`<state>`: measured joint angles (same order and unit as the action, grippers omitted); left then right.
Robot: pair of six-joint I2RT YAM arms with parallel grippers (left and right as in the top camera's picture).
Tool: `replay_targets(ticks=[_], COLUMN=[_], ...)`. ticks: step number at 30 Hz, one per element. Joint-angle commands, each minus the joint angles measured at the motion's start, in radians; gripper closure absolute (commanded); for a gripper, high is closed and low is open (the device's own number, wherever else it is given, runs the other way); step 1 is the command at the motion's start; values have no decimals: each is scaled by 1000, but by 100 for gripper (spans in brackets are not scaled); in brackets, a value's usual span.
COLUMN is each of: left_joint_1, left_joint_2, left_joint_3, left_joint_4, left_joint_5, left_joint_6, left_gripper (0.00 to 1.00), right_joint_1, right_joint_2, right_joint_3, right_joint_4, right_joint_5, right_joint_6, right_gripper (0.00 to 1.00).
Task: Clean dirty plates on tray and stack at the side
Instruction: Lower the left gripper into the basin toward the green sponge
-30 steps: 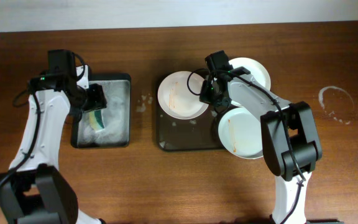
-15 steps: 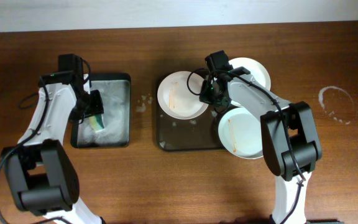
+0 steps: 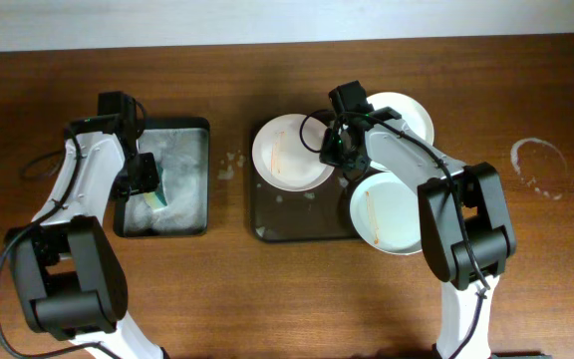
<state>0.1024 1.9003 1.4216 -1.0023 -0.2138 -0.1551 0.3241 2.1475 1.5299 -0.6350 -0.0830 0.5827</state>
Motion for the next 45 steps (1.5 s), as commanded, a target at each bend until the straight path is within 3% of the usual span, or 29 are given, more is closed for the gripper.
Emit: replay_targets(ticks=[1, 7, 14, 26, 45], left_joint_1=[-8, -116, -221, -227, -206], left_joint_2=[4, 4, 6, 123, 125], left_joint_3=[21, 33, 32, 32, 41], left_joint_4=[2, 46, 107, 96, 20], left_joint_5=[-26, -27, -159, -158, -273], left_joint_6=[-16, 60, 92, 76, 16], left_gripper=[53, 53, 53, 53, 53], right_joint_1=[3, 3, 3, 3, 3], right_joint_2=[19, 19, 19, 19, 19], right_joint_3=[-5, -5, -5, -5, -5], right_joint_4=[0, 3, 3, 5, 7], right_joint_5=[16, 16, 16, 16, 16], right_joint_6=[-2, -2, -2, -2, -2], right_gripper=[95, 94, 95, 94, 94])
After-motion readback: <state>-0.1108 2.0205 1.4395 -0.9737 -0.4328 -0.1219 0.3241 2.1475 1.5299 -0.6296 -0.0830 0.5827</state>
